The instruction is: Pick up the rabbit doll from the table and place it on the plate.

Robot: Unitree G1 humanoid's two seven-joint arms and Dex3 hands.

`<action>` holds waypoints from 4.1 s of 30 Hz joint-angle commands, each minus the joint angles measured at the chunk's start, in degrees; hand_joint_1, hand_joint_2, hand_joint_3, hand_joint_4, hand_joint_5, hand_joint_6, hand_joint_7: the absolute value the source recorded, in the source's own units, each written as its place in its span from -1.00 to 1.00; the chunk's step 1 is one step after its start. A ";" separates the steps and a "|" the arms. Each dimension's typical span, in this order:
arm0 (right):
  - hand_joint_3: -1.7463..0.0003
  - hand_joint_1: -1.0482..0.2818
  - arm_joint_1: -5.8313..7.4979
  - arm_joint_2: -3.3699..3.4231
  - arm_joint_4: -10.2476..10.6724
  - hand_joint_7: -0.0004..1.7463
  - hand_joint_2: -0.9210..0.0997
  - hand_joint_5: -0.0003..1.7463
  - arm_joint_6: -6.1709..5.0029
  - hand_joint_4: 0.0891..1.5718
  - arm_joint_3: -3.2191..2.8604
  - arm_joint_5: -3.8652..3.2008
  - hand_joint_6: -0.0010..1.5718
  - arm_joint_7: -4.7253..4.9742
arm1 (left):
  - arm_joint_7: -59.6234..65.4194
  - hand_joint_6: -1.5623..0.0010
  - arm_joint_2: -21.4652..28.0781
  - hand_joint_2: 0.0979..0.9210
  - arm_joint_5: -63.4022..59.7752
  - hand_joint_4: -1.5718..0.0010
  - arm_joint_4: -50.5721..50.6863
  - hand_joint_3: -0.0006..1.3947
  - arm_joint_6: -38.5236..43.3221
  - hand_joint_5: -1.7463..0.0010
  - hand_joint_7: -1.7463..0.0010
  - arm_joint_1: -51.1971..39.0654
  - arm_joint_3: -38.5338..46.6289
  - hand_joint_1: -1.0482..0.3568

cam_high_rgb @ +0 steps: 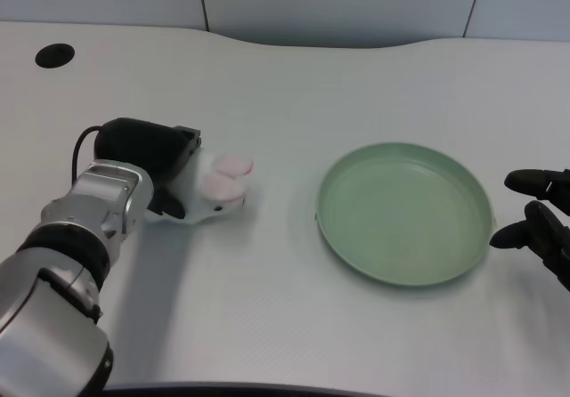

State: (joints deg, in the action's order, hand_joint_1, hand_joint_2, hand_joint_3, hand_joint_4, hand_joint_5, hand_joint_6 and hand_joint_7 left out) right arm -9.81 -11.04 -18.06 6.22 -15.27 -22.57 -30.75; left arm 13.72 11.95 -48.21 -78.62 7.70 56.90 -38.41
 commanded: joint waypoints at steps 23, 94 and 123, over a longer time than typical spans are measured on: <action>0.38 0.11 -2.35 0.20 -1.98 0.30 -1.00 0.74 -0.44 -0.87 1.34 1.21 -0.67 3.99 | 14.29 0.27 3.76 0.99 -0.37 -0.08 0.10 -0.92 6.34 -1.00 -1.00 5.28 1.25 0.29; 0.39 0.14 -1.96 -2.12 -6.75 0.21 -1.00 0.71 -5.25 -0.76 -0.92 -0.47 -0.63 -2.71 | -1.13 0.79 -21.18 0.99 -4.82 0.98 0.22 -0.99 5.49 0.73 0.94 10.39 -8.33 -0.51; 0.41 0.12 -1.48 -1.41 -5.54 0.21 -1.00 0.75 -4.37 -0.80 -0.02 -0.51 -0.63 -1.33 | -16.16 1.00 -8.67 1.00 17.53 1.00 8.98 -0.79 18.67 1.00 1.00 4.27 12.33 -0.88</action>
State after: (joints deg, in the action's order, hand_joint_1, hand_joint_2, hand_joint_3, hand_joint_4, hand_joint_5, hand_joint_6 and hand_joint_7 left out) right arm -11.49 -12.25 -23.87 1.76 -15.28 -23.09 -32.38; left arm -0.21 1.34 -32.31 -70.52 24.82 63.60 -27.39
